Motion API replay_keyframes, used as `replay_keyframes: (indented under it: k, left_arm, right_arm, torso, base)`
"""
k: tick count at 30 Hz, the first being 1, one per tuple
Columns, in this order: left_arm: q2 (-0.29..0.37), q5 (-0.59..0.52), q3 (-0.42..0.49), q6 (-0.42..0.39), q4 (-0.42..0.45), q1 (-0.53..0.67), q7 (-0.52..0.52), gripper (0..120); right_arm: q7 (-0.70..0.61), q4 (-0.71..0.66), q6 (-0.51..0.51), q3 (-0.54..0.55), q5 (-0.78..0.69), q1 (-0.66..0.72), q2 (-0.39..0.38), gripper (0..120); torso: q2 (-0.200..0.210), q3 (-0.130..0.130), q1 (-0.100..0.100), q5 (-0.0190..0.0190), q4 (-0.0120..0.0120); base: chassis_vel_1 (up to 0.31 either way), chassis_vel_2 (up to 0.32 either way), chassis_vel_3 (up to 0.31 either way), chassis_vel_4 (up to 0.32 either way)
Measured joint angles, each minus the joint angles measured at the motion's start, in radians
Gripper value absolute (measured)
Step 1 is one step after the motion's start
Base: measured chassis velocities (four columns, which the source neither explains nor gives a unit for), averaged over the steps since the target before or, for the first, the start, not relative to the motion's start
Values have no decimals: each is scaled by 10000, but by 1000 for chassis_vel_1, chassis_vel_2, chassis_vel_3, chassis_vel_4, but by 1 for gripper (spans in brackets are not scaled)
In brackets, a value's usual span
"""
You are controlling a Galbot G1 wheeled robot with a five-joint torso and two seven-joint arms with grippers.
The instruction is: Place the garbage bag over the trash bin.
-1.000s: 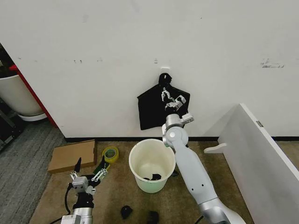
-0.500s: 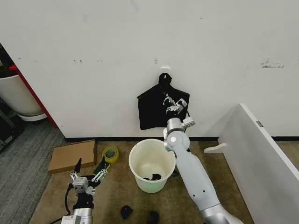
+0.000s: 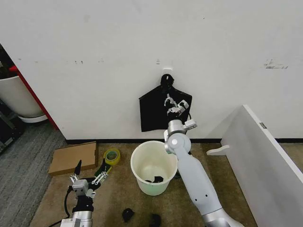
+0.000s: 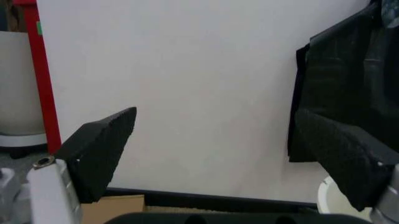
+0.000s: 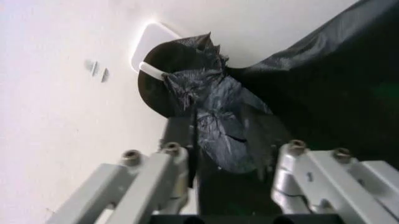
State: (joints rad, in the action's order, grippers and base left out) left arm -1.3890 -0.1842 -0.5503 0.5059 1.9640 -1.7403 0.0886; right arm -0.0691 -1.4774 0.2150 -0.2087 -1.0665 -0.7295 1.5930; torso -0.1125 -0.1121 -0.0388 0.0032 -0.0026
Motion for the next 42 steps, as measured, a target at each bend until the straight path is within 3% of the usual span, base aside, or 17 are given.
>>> replay_keyframes:
  k: [11, 15, 22, 34, 36, 42]
  left_arm:
    - [-19, -5, 26, 29, -171, 97, 46, 100]
    - [-34, -2, 41, 63, -224, 108, 47, 100]
    - [-40, -9, 31, 77, -257, 138, 66, 100]
    - [-73, -8, 56, 83, -345, 186, 70, 100]
    - [-80, -6, 60, 83, -347, 188, 70, 100]
    - [-88, -4, 60, 94, -347, 181, 69, 100]
  right_arm:
    - [-21, 273, -174, 66, 226, 103, 55, 73]
    - [99, 486, -158, 63, 362, 223, 90, 77]
    - [304, 903, -17, 32, 599, 344, 142, 47]
    - [505, 1227, 247, -73, 935, 540, 151, 5]
    - [515, 1211, 272, -69, 976, 531, 151, 0]
    - [715, 1120, 390, -24, 1158, 319, 111, 0]
  torso:
    - [0, 0, 0, 0, 0]
    - [0, 0, 0, 0, 0]
    - [1, 0, 0, 0, 0]
    - [0, 0, 0, 0, 0]
    - [0, 0, 0, 0, 0]
    - [0, 0, 0, 0, 0]
  base:
    - [0, 0, 0, 0]
    - [0, 0, 0, 0]
    - [0, 0, 0, 0]
    - [0, 0, 0, 0]
    - [0, 0, 0, 0]
    - [0, 0, 0, 0]
